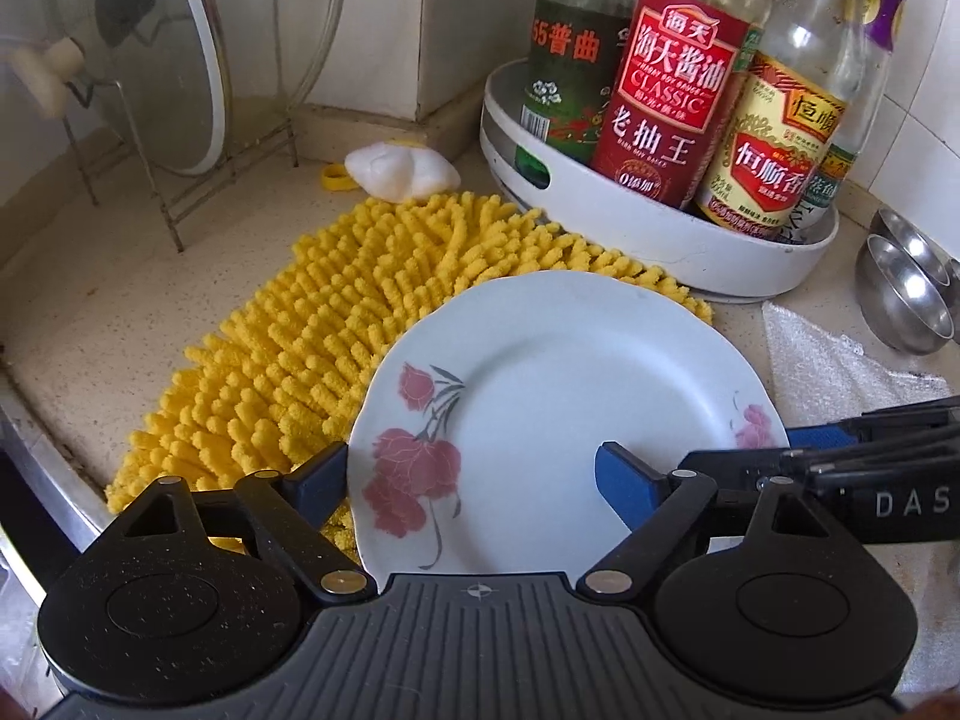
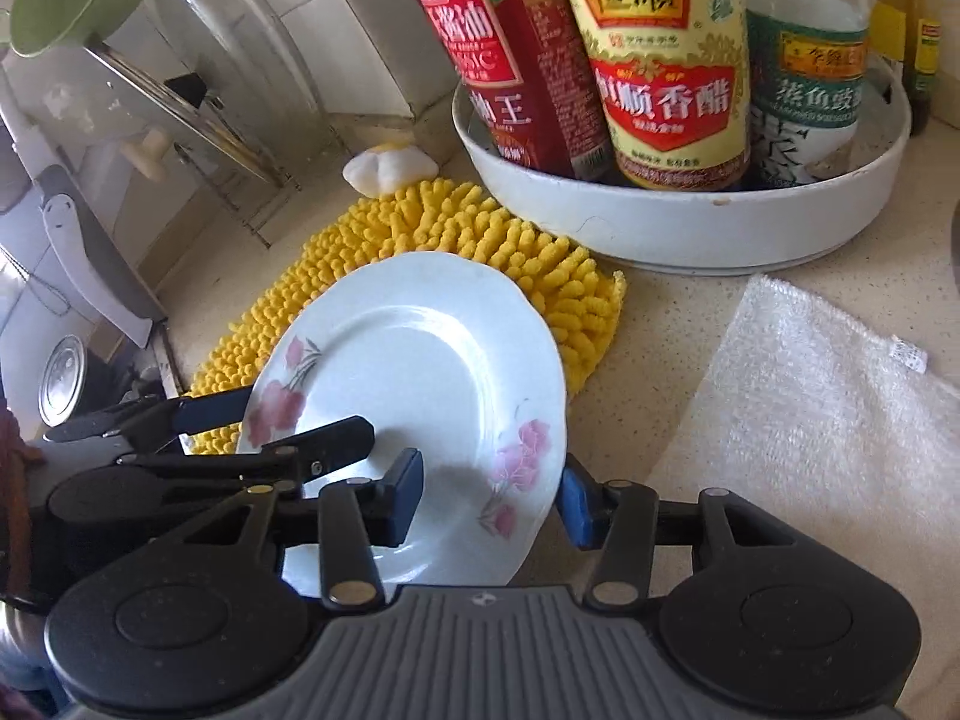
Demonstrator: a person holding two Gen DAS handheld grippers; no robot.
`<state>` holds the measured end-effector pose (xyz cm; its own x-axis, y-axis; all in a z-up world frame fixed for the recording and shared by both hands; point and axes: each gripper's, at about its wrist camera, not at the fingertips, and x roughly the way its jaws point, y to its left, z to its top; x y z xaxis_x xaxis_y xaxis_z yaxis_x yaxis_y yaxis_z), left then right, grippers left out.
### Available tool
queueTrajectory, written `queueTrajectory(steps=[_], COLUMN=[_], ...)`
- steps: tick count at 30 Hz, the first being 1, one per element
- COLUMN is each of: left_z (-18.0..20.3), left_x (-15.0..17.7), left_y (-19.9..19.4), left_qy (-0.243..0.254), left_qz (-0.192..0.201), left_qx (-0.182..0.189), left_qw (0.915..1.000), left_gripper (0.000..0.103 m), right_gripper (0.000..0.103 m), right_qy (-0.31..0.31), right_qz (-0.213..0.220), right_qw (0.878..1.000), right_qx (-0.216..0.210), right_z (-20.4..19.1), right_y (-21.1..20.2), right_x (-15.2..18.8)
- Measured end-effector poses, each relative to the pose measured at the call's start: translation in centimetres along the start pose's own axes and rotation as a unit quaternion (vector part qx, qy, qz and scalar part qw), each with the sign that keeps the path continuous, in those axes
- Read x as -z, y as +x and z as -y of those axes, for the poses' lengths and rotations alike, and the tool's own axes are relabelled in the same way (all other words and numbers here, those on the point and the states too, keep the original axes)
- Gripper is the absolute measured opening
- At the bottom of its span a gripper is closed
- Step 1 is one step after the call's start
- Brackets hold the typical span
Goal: Organize plates and bowls
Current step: 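Lift the pink-flowered plate off the yellow mat with both grippers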
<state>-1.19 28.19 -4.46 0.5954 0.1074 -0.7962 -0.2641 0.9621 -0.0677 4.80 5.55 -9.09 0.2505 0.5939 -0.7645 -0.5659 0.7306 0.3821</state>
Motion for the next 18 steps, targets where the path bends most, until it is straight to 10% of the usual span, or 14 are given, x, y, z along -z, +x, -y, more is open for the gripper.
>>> queueTrajectory(steps=[18], left_z=[2.9], left_x=[-0.5], left_y=[-1.8], left_qy=[0.039], left_qz=[0.018], left_qx=[0.014], left_qw=[0.9990], left_gripper=[0.091], right_gripper=[0.053], right_qy=[0.033], right_qz=[0.046], right_qw=[0.998], right_qx=[0.004], right_z=[1.2], right_y=[-3.9], right_x=[1.6])
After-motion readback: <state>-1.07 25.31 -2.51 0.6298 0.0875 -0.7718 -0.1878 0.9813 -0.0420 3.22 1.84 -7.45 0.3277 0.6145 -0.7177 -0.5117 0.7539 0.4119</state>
